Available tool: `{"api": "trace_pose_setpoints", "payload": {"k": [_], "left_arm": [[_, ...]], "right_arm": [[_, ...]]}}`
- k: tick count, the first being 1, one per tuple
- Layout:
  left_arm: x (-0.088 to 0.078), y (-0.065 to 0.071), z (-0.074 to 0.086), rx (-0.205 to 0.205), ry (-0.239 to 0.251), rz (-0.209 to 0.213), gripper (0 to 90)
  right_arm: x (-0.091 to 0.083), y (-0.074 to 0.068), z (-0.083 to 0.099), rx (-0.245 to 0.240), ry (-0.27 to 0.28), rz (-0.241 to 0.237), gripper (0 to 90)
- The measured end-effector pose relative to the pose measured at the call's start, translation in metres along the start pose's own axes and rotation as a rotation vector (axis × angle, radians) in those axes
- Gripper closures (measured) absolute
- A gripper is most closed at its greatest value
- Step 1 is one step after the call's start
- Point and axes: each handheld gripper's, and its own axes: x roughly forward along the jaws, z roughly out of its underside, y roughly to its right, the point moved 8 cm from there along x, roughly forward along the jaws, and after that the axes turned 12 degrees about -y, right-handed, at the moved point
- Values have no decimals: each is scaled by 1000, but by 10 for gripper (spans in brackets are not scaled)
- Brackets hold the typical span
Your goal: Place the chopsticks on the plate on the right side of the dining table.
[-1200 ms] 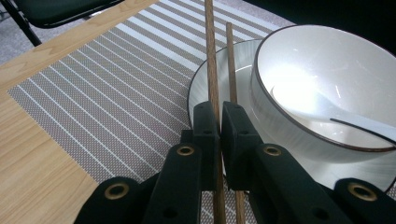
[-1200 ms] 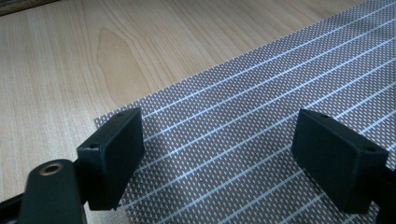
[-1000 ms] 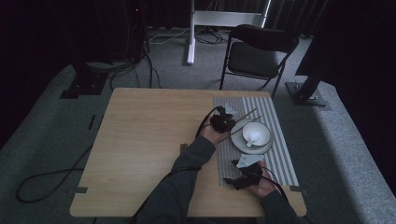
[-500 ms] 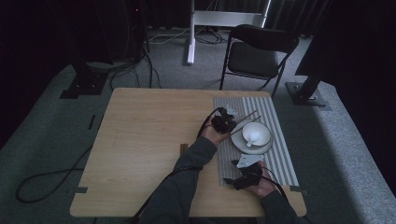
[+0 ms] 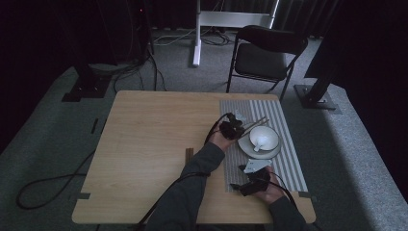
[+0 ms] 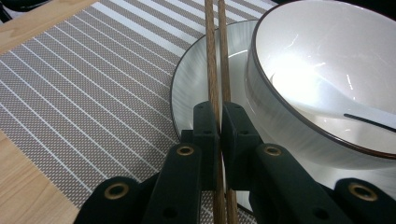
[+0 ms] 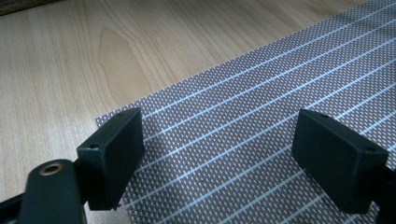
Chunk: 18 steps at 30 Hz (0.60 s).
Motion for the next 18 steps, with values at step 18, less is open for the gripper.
{"api": "trace_pose_setpoints", "payload": {"k": [18], "left_arm": [[11,1,-3,-9,-2,21,854]], "right_arm": [[0,-1,0,-3,1,-2,161]]}}
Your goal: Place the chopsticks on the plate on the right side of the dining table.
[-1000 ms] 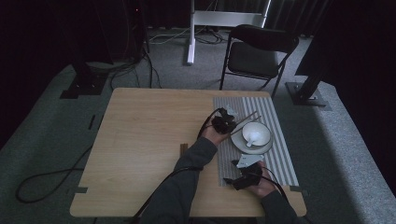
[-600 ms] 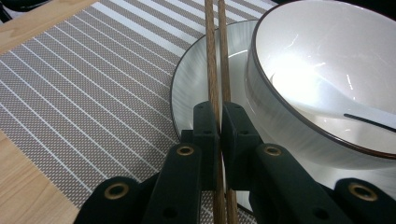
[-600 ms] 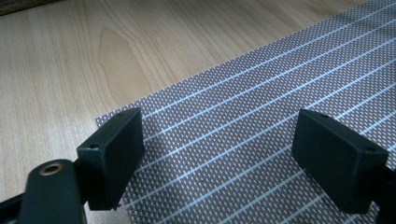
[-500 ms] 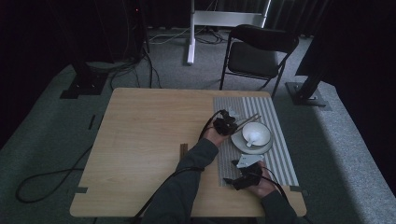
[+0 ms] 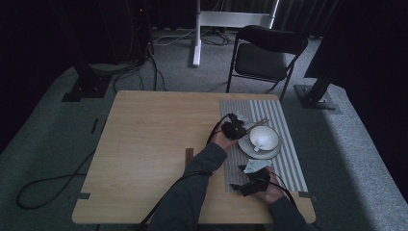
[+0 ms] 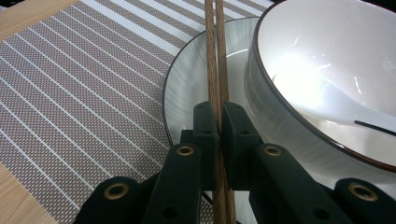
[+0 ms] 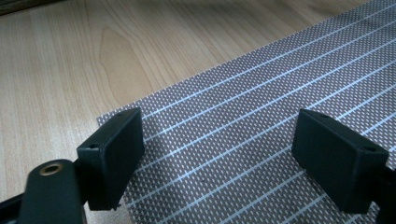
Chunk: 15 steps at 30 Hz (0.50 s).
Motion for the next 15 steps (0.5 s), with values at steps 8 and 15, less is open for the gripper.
{"api": "trace_pose_setpoints", "payload": {"k": [8,15], "left_arm": [[1,0,-1,2,1,4,854],[2,-1,-1,1,-2,6,854]], "right_arm": [[0,0,0,0,0,0,161],[0,0,0,0,0,0,161]]}}
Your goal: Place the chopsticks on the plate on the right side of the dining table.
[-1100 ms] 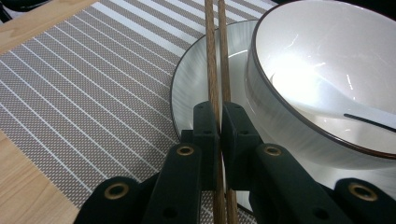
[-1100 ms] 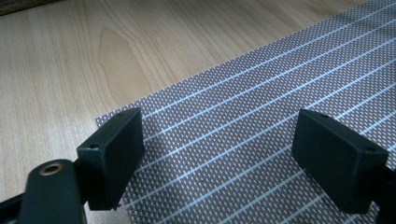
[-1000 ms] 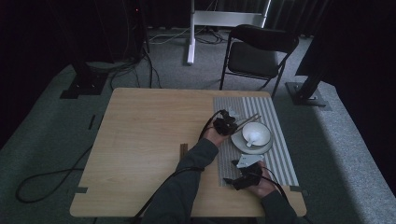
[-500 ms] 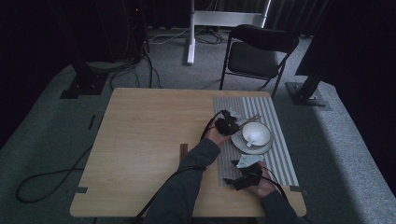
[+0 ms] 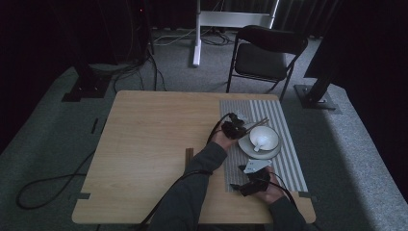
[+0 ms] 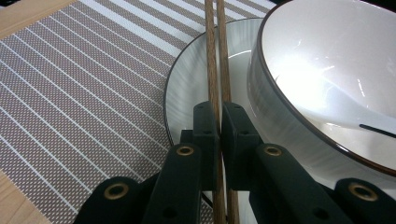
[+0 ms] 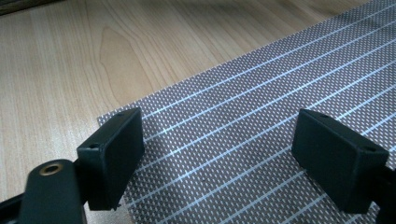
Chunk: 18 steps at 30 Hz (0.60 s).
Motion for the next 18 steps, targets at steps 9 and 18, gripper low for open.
{"api": "trace_pose_setpoints", "payload": {"k": [9,18], "left_arm": [[2,1,-1,2,-1,3,853],[2,3,-1,3,0,11,852]], "right_arm": [[0,0,0,0,0,0,161],[0,0,0,0,0,0,161]]}}
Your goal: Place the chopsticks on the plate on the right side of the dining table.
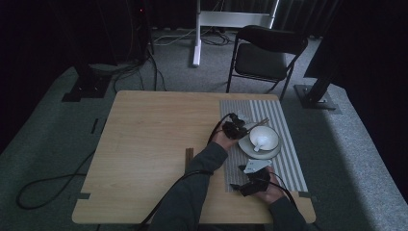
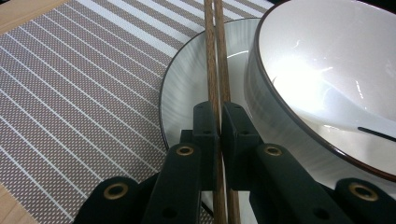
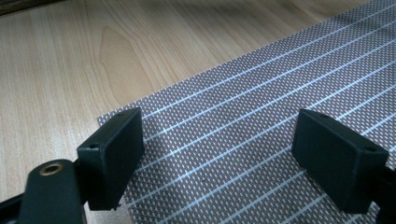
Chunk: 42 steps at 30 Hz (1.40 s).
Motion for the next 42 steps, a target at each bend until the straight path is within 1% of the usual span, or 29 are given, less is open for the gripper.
{"api": "trace_pose_setpoints", "payload": {"k": [17,22,24,30,31,39,42], "left_arm": [[-2,1,-2,-7,10,14,849],[-3,0,-2,-9,11,12,845],[-6,0,-2,-16,19,13,837],[-14,-2,-3,-13,32,5,809],[-18,-2,-2,-16,37,3,796],[-32,-5,5,-23,50,-12,766],[-37,-4,8,-22,56,-12,745]], "right_arm": [[0,0,0,0,0,0,161],[0,0,0,0,0,0,161],[0,0,0,0,0,0,161],[0,0,0,0,0,0,161],[0,0,0,0,0,0,161],[0,0,0,-1,0,0,161],[0,0,0,-1,1,0,162]]}}
